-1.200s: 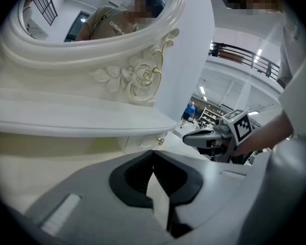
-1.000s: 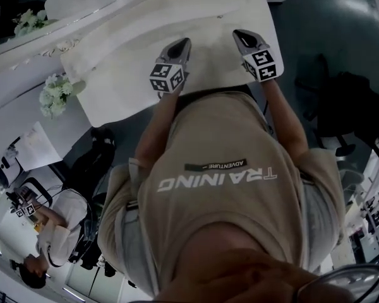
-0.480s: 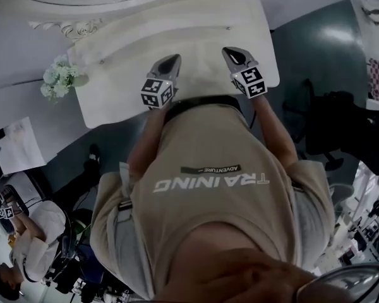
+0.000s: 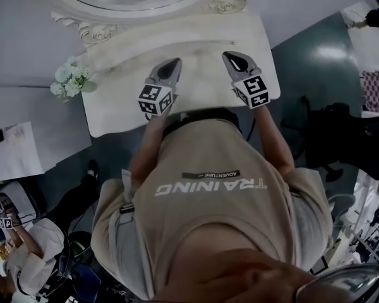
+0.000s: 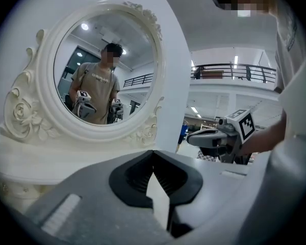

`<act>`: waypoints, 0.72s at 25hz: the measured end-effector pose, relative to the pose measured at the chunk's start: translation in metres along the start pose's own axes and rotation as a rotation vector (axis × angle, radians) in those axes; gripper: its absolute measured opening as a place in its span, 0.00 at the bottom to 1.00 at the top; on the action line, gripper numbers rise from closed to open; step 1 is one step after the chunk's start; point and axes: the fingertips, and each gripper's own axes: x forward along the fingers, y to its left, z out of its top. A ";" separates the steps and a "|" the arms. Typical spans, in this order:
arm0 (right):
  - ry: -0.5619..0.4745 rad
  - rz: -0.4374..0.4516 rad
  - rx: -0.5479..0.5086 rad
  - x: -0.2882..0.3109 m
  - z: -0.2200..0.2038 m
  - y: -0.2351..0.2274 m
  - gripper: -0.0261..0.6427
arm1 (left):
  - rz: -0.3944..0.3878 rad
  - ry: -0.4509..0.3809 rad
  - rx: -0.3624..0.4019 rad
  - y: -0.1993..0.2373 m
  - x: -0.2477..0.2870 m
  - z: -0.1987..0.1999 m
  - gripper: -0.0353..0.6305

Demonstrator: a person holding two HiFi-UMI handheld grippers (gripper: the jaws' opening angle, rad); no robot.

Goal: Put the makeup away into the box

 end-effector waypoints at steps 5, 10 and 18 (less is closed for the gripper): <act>-0.082 -0.048 -0.022 -0.013 0.041 -0.001 0.05 | -0.035 -0.073 0.045 -0.009 -0.011 0.046 0.06; -0.141 -0.102 0.030 -0.018 0.054 0.001 0.04 | -0.027 -0.090 0.119 0.000 -0.017 0.064 0.06; -0.156 -0.060 0.057 -0.007 0.048 0.019 0.04 | 0.031 -0.088 0.099 0.024 -0.032 0.052 0.06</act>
